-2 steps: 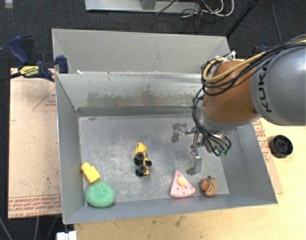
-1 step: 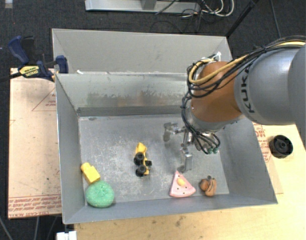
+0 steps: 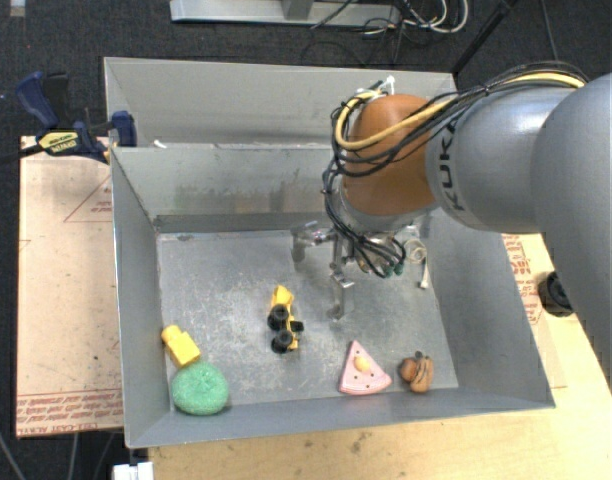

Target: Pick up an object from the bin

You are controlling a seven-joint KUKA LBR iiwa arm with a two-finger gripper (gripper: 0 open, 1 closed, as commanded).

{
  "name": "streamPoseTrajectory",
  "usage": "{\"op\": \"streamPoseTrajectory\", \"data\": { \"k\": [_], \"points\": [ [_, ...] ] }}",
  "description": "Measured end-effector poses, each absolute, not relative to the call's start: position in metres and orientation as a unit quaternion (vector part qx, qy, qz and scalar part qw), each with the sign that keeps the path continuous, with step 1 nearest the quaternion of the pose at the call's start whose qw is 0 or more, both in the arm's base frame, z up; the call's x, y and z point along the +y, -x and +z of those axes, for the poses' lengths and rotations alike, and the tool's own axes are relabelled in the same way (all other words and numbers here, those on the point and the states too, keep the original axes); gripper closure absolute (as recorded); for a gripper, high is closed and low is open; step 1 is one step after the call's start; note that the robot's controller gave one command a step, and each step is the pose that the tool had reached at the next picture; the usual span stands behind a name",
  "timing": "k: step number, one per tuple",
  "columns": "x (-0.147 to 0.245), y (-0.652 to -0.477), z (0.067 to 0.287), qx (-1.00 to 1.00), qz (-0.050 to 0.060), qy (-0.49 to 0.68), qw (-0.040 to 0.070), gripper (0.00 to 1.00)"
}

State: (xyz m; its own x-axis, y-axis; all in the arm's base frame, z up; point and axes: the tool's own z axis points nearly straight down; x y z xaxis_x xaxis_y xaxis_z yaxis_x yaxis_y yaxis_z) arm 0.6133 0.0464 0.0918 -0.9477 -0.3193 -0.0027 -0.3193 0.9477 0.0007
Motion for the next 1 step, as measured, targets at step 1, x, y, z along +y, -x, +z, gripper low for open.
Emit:
{"op": "streamPoseTrajectory", "data": {
  "k": [1],
  "points": [
    [0.0605,-0.6173,0.0862,0.985,0.001,0.174,0.004,0.0]
  ]
}}
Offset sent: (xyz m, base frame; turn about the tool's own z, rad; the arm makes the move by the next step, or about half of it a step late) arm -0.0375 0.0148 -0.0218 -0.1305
